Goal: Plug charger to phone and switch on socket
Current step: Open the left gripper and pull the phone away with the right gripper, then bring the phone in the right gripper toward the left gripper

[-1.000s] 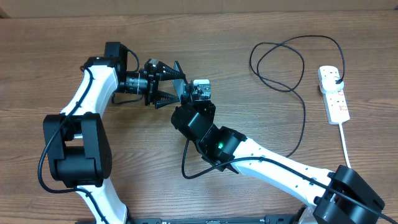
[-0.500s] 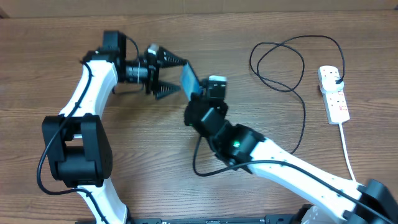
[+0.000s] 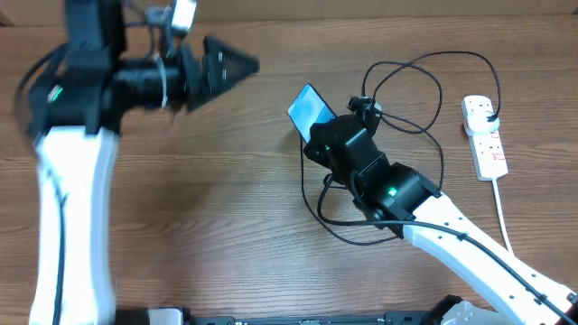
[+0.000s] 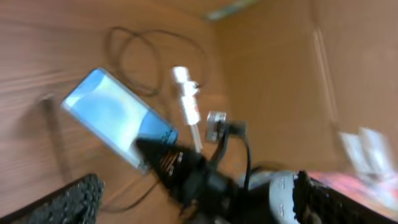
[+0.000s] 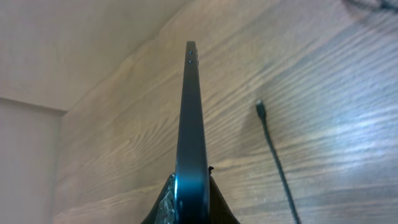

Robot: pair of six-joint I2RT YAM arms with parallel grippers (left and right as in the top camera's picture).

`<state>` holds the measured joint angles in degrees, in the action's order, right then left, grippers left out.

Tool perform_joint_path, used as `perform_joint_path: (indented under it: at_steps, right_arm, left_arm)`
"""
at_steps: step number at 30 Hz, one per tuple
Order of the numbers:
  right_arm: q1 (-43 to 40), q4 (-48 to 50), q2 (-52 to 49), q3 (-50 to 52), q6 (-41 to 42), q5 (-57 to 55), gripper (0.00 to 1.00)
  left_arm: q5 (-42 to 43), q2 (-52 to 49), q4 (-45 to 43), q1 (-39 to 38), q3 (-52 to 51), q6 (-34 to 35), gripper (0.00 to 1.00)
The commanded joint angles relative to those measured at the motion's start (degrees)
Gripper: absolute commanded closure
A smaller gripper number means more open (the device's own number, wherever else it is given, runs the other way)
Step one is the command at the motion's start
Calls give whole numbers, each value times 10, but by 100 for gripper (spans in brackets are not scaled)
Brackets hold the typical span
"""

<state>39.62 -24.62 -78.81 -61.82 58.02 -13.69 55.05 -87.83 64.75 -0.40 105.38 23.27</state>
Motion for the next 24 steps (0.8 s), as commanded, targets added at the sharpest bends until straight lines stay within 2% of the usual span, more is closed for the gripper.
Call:
perform_joint_path:
  at_steps: [1,7,13,18,24]
  right_arm:
    - [-5,8,22,-16,20,69,96]
    - [-5,9,22,-16,38,106,96]
    - [-5,7,22,-16,40,132,96]
    - [-5,5,22,-16,40,140,96]
    - [-5,-9,22,-16,70,152,96]
  left_arm:
    - [-210,74,64,0,9,-57,0]
    - [-330,185,144,0,7,-53,1]
    - [-396,281,150,0,-45,-6,0]
    - [-402,359,97,0,-177,53,1]
    - [-371,391,-5,0,-333,196,1]
